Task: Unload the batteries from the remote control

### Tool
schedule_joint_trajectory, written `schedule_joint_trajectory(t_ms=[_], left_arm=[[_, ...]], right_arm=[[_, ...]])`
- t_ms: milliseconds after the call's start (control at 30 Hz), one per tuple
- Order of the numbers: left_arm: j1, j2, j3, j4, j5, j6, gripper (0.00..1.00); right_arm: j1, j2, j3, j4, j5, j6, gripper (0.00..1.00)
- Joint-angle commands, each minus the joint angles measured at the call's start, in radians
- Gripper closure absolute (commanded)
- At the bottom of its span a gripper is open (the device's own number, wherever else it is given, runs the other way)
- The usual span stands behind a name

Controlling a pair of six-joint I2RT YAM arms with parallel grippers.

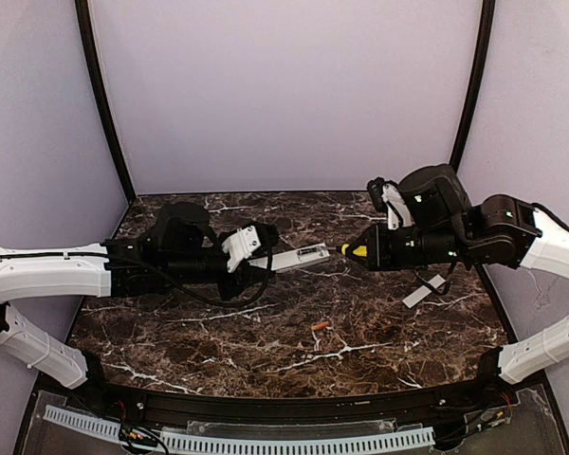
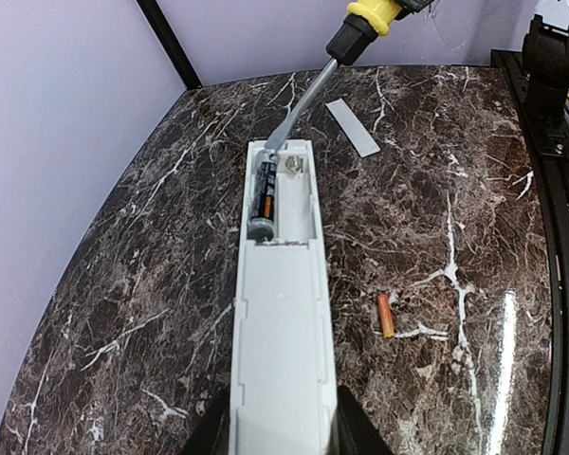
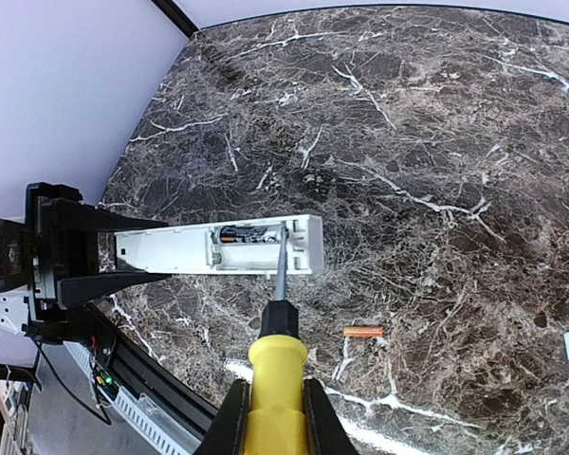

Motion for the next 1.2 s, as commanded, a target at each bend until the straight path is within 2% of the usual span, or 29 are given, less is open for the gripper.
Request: schedule_joint_trajectory(t_ms=[0, 433, 833, 1167], left_arm=[[-0.004, -0.017, 0.019, 0.031, -0.014, 0.01, 1.0], [-0.003, -0.016, 0.02, 0.042, -0.025, -0.002, 1.0], [-0.006, -0.016, 0.016, 0.054, -0.022, -0.024, 1.0], [-0.006, 0.005, 0.032, 0.057, -0.067, -0.054, 1.0]], right_arm=[[0.005, -0.023, -0.004, 0.078, -0.065, 0.008, 1.0], [0.005, -0.018, 0.006, 0.056, -0.014, 0.03, 1.0], [0.005, 0.029, 0.025, 0.049, -0.025, 0.021, 1.0], [0.005, 0.005, 0.06, 0.006, 0.008, 0.027, 1.0]])
